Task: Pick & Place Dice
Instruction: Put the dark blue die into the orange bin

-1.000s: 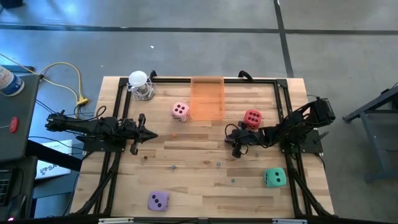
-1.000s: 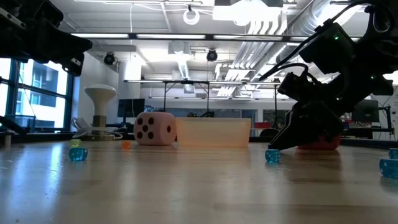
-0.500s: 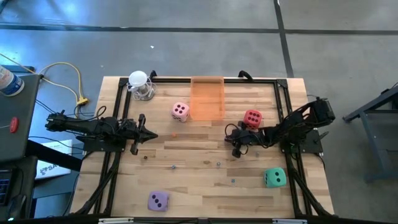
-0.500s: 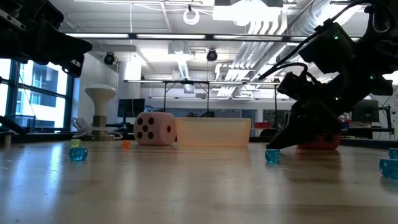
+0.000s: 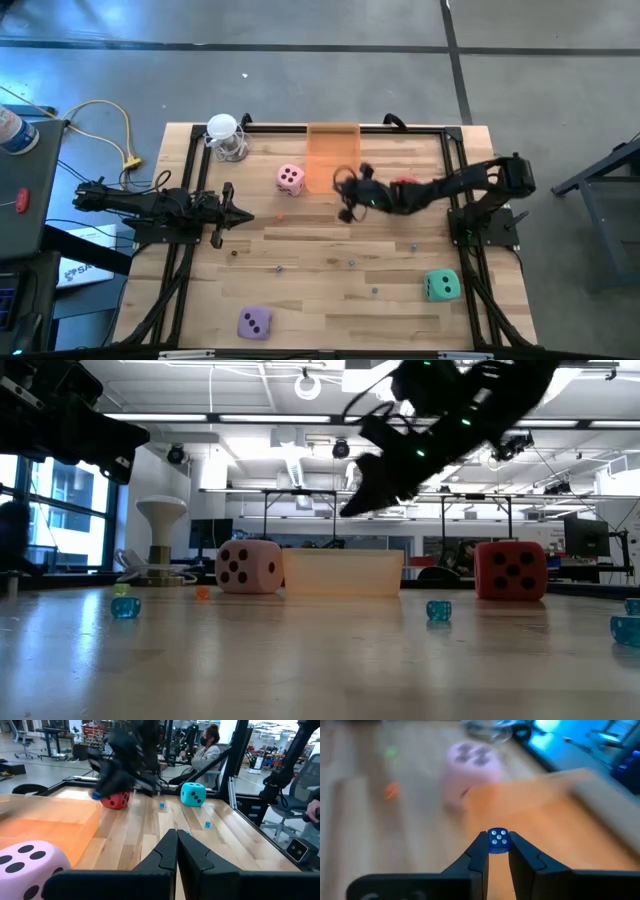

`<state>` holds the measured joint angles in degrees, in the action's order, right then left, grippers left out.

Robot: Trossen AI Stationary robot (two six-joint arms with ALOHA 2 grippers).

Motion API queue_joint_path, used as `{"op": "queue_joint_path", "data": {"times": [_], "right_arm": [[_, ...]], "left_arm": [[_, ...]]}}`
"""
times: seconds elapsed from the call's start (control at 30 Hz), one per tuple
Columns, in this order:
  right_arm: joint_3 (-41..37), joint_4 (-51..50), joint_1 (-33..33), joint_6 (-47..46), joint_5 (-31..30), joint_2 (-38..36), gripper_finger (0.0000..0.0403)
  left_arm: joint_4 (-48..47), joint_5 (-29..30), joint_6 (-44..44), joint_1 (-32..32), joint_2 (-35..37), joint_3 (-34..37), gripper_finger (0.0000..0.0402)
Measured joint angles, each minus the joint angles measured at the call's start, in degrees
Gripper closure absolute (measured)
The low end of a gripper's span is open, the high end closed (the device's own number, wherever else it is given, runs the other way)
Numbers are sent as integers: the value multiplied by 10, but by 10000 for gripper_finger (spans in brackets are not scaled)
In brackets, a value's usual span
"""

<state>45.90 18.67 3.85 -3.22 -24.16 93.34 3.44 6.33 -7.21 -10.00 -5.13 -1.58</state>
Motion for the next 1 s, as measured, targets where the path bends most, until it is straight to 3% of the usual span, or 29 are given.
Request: {"op": "queue_joint_path", "data": {"times": [0.2,0.57,1.0], "right_arm": [[74,-62,56,-34,81,0,367],[83,-77,104,-56,111,78,364],[94,-82,106,-92,111,81,218]], "left_arm": [[0,0,0,0,0,0,401],[0,0,-1,0,0,0,401],[0,0,1,0,0,0,401]]}}
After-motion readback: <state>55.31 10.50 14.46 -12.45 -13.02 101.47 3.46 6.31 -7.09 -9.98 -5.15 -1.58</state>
